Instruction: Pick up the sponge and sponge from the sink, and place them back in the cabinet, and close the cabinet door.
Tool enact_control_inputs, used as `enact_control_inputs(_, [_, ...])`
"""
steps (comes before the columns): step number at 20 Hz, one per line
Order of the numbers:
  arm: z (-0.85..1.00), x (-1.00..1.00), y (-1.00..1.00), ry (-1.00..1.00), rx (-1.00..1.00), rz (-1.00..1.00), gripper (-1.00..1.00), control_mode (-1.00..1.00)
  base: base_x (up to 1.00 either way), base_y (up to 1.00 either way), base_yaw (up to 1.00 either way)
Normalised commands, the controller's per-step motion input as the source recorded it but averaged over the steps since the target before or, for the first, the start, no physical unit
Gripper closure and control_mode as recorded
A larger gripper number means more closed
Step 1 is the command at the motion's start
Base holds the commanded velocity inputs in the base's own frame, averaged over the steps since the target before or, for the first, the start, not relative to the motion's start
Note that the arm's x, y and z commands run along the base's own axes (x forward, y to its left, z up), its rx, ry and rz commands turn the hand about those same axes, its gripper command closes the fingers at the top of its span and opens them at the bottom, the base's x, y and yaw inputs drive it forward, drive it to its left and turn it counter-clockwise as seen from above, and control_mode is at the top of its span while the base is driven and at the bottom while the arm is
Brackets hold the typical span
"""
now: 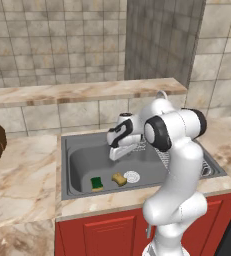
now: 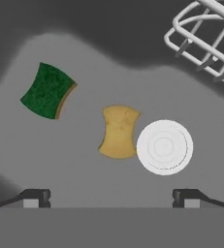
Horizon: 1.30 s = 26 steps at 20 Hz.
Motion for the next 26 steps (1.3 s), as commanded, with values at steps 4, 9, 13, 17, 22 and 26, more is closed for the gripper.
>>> enact_control_inputs(4, [-0.29,0.26,0.02,0.0,0.0,0.0,-1.0,-1.0,0.0,0.0,0.0])
enact_control_inputs(9, [-0.2,0.21,0.08,0.0,0.0,0.0,-1.0,-1.0,0.0,0.0,0.0])
enact_control_inputs(13, [-0.23,0.05,0.09,0.0,0.0,0.0,-1.0,-1.0,0.0,0.0,0.0])
enact_control_inputs(17, [-0.25,0.02,0.03,0.0,0.0,0.0,-1.0,-1.0,0.0,0.0,0.0])
enact_control_inputs(22, [-0.23,0.0,0.0,0.0,0.0,0.0,-1.0,-1.0,0.0,0.0,0.0])
enact_control_inputs(26, [-0.22,0.01,0.0,0.0,0.0,0.0,-1.0,-1.0,0.0,0.0,0.0])
